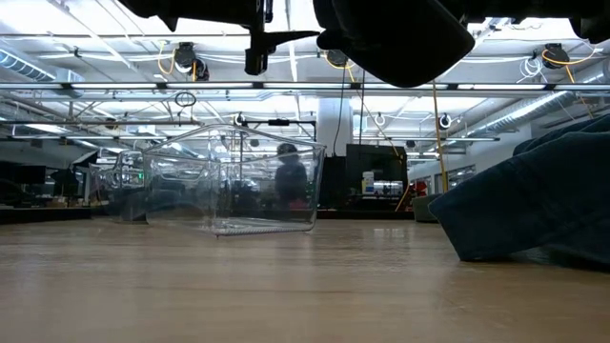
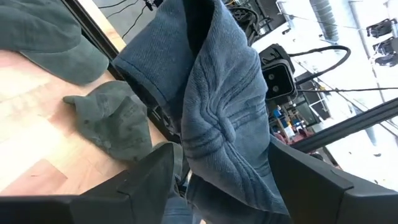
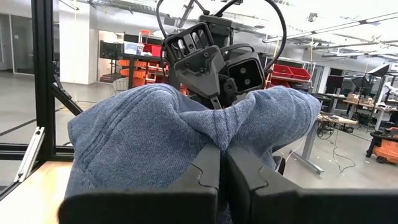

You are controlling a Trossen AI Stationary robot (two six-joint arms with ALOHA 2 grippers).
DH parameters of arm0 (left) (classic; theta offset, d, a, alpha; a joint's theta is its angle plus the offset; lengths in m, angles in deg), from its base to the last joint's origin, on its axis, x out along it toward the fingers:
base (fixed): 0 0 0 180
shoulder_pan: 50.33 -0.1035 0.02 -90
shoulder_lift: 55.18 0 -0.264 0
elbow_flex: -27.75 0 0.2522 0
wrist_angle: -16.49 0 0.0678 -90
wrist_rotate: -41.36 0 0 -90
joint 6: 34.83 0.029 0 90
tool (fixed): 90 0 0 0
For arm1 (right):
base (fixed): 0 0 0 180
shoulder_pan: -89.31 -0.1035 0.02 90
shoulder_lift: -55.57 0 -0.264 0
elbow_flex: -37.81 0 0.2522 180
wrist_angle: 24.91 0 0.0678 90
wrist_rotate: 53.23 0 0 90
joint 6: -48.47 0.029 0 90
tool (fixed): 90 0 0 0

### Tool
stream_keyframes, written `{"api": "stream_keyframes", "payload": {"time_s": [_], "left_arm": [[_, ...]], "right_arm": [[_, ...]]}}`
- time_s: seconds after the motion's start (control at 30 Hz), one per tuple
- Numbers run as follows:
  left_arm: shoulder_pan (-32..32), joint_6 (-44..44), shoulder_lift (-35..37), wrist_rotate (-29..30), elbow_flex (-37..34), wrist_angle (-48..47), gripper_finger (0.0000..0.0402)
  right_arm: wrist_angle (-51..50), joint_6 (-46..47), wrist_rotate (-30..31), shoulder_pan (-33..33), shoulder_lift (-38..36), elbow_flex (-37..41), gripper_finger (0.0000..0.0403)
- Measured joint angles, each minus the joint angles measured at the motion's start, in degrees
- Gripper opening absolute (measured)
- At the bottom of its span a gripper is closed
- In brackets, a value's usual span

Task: Pick & Place hat
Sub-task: Put the top blue cap into the top transparent bin

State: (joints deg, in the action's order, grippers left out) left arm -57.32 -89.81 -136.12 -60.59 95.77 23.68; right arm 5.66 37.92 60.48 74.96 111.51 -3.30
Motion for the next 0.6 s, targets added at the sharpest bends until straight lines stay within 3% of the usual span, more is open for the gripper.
{"api": "stream_keyframes", "payload": {"time_s": [0.27, 0.6], "left_arm": [[0.00, -4.17, -3.06, -2.32, -0.02, 5.46, 0.0269], [0.11, -2.77, -3.11, -2.01, 0.00, 9.94, 0.0269]], "right_arm": [[0.01, 0.44, 0.07, 0.00, 0.02, 0.00, 0.0000], [0.00, 0.44, 0.11, 0.00, 0.02, 0.00, 0.0000]]}}
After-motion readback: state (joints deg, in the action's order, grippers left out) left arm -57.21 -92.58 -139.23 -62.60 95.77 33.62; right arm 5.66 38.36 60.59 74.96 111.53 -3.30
